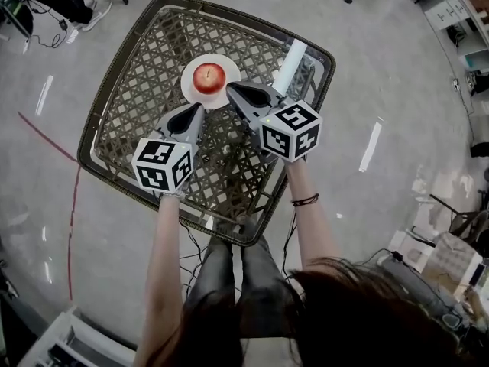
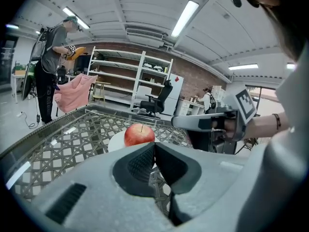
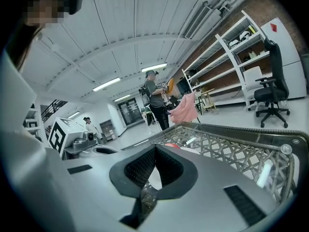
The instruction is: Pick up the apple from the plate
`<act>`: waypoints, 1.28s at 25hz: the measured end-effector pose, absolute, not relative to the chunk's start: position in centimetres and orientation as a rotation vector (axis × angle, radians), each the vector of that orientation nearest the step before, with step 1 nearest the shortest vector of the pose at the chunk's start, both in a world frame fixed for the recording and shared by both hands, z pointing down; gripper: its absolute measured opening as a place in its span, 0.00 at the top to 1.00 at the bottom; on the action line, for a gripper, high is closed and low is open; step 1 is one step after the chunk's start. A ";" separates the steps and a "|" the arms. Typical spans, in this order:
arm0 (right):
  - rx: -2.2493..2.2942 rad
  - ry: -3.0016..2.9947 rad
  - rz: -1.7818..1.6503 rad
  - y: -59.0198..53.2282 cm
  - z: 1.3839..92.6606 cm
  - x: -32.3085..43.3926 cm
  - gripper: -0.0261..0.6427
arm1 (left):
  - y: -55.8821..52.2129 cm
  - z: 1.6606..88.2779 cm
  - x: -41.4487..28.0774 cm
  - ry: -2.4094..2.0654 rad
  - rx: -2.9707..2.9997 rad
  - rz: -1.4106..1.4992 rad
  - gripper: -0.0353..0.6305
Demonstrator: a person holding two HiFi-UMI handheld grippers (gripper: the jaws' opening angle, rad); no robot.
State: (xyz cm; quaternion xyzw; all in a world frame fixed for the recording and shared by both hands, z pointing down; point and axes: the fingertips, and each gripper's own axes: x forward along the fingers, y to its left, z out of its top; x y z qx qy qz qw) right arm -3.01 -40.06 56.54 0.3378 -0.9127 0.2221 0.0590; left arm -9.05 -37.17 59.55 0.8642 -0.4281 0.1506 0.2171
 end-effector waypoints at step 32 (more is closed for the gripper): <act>1.082 -2.741 0.707 -41.3 60.7 -2.1 0.95 | -40.5 62.8 -9.3 -1.229 2.486 0.526 0.74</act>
